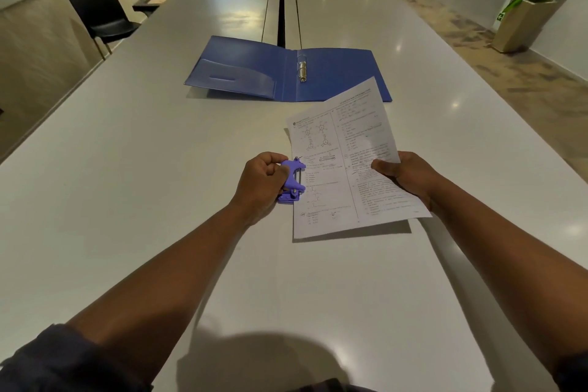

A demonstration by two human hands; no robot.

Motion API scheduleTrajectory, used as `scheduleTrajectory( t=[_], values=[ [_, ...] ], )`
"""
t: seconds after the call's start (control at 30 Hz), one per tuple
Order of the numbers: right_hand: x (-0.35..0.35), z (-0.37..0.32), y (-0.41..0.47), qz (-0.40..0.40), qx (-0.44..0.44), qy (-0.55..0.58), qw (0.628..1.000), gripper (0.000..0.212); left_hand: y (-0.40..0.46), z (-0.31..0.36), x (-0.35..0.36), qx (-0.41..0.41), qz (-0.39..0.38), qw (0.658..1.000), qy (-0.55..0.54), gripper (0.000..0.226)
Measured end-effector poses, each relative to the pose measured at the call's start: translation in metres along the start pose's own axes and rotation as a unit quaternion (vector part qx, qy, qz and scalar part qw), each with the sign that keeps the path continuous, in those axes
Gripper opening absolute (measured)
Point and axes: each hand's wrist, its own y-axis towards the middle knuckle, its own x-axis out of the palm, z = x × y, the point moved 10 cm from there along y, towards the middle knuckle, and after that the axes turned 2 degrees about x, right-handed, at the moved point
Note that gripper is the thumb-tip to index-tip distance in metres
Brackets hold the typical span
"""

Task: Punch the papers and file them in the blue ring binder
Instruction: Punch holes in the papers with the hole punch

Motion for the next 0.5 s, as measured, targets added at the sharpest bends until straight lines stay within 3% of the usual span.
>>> scheduleTrajectory(
  t=[0.33,0.5],
  values=[
    [0.0061,-0.0003,-0.0088,0.011,-0.022,-0.003,1.000,0.010,-0.0001,0.0017,-0.0006,0.004,-0.002,1.000,-0.003,0.016],
    [0.0096,-0.0022,-0.0097,0.008,-0.028,-0.008,1.000,0.016,0.0009,-0.0007,-0.0004,-0.003,-0.005,1.000,-0.010,0.015]
  ],
)
